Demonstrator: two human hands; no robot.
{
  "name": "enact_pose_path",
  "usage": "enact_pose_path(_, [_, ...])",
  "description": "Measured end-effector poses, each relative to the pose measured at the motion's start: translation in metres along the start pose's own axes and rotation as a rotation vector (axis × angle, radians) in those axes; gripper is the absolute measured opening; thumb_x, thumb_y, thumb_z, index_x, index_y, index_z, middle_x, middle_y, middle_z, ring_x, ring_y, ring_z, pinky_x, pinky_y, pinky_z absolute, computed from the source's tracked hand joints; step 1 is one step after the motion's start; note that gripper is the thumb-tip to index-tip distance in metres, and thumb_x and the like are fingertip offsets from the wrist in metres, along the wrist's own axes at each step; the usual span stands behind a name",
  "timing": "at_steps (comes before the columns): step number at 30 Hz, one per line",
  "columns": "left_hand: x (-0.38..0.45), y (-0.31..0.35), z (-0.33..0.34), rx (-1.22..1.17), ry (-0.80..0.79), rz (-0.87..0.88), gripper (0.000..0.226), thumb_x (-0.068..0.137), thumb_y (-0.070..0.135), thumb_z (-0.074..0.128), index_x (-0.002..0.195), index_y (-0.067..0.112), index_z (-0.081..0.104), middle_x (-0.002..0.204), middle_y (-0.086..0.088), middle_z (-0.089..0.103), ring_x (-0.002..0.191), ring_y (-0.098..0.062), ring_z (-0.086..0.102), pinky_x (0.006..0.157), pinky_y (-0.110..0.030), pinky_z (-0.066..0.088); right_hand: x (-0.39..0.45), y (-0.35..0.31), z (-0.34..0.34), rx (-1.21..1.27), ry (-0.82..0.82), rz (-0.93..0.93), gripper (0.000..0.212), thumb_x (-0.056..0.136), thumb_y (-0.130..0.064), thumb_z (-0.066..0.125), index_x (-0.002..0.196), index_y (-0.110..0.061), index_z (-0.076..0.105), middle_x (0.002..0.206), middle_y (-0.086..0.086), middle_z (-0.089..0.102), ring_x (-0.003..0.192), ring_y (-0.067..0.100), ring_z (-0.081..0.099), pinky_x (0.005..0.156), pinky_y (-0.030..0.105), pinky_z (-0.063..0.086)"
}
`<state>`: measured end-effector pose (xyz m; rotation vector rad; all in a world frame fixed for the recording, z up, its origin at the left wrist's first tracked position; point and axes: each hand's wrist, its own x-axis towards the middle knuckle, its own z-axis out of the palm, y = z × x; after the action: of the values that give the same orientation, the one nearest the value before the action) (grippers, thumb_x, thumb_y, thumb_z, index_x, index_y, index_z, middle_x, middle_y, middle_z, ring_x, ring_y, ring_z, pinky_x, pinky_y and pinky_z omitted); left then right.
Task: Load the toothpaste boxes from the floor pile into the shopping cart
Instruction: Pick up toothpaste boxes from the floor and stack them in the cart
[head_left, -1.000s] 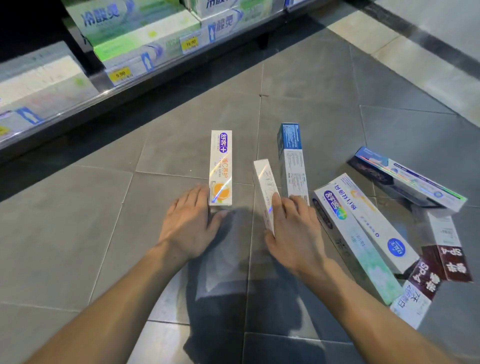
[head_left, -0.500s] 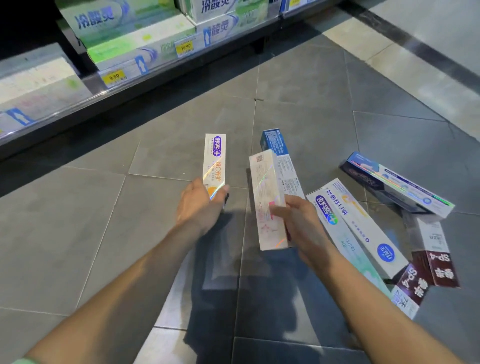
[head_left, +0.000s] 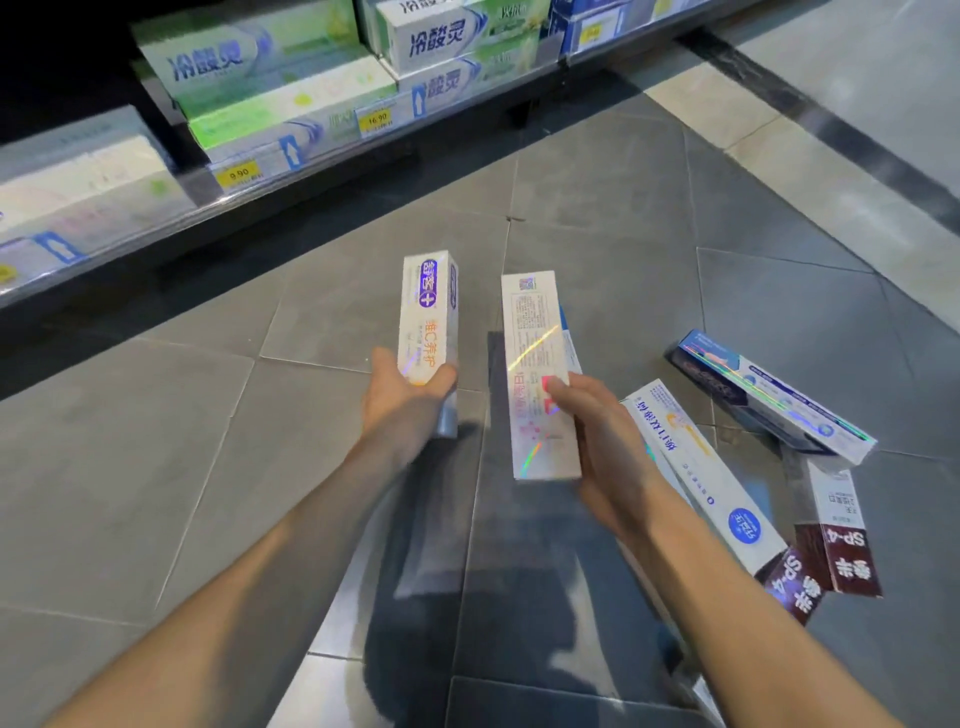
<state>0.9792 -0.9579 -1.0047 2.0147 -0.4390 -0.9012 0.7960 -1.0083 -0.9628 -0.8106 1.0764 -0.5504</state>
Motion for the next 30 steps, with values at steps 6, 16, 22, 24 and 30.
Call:
enact_pose_path(6, [-0.091,0.107,-0.077,-0.201,-0.067,0.032,0.035,0.097,0.060,0.052,0.104,0.028,0.064,0.100,0.010,0.072,0.086,-0.007,0.068,0.076,-0.032,0.054,-0.079,-0.090,0.049,0.066,-0.011,-0.017,0.038,0.095,-0.015,0.063,0.126,0.003,0.054,0.111,0.024,0.070,0.094,0.034,0.068,0.085,0.054,0.058])
enact_pose_path(16, [-0.346,0.417,-0.308,-0.440,0.049,-0.013,0.062,0.072,0.064,0.067,0.113,0.018,0.063,0.081,0.005,0.072,0.065,-0.012,0.063,0.062,-0.032,0.049,-0.332,-0.408,0.183,0.021,-0.209,-0.048,0.039,0.086,-0.023,0.071,0.120,-0.013,0.058,0.115,0.027,0.069,0.099,0.041,0.065,0.098,0.073,0.044])
enact_pose_path(22, [-0.512,0.547,-0.406,-0.658,0.304,-0.053,0.048,0.075,0.060,0.076,0.109,0.027,0.064,0.084,0.005,0.069,0.079,-0.020,0.060,0.073,-0.040,0.046,-0.495,-0.544,0.245,-0.046,-0.506,0.034,0.045,0.078,-0.033,0.074,0.118,-0.016,0.063,0.111,0.018,0.070,0.085,0.026,0.071,0.070,0.037,0.060])
enact_pose_path(24, [-0.561,0.567,-0.425,-0.723,0.441,-0.080,0.037,0.083,0.052,0.075,0.108,0.027,0.065,0.083,0.009,0.073,0.077,-0.017,0.064,0.073,-0.038,0.050,-0.538,-0.564,0.267,-0.060,-0.613,0.094,0.081,0.060,-0.043,0.091,0.128,-0.011,0.061,0.121,0.019,0.068,0.093,0.026,0.068,0.078,0.037,0.058])
enact_pose_path(30, [-0.686,0.566,-0.476,-0.882,0.817,-0.039,0.057,0.069,0.052,0.071,0.111,0.014,0.063,0.093,-0.006,0.073,0.070,-0.012,0.068,0.054,-0.025,0.055,-0.634,-0.558,0.338,-0.113,-0.957,0.286,0.064,0.058,-0.044,0.092,0.107,-0.014,0.064,0.116,0.021,0.060,0.104,0.031,0.056,0.101,0.050,0.044])
